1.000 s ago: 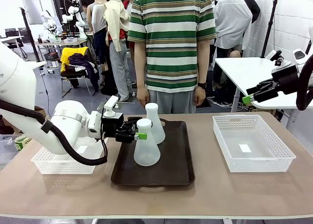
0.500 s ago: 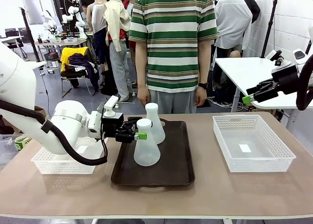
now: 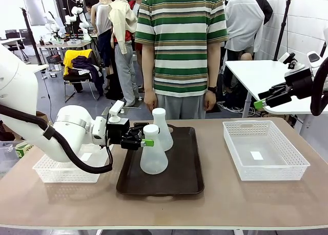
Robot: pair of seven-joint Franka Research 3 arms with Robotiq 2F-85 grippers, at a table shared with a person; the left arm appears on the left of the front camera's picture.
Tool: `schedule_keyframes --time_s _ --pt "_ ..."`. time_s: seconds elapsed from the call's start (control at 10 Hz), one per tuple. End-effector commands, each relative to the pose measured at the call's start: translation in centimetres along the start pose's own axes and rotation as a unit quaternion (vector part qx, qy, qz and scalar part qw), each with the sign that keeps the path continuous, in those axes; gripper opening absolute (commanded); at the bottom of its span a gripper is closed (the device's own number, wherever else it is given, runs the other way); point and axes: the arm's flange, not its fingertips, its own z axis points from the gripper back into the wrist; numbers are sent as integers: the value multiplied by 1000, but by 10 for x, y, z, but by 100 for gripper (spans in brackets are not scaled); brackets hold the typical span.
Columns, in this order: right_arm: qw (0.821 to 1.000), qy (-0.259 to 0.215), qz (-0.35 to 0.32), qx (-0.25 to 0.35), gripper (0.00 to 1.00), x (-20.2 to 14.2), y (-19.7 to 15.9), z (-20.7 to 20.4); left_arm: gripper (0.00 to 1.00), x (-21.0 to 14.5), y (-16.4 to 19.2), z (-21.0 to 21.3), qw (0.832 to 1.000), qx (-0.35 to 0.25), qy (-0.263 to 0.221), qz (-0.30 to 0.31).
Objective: Prepare the laboratory tools.
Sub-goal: Place the picked Big flask upright in the Handle tray as directed by the person.
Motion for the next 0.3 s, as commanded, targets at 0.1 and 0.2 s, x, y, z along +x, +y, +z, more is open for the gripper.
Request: schedule_keyframes --time_s 0.1,0.2 --pt "1000 2 0 -3 100 0 0 -1 100 1 2 -2 1000 4 -5 -1" --pt "1000 2 0 -3 100 0 0 -1 100 1 2 -2 1000 4 -5 -1"
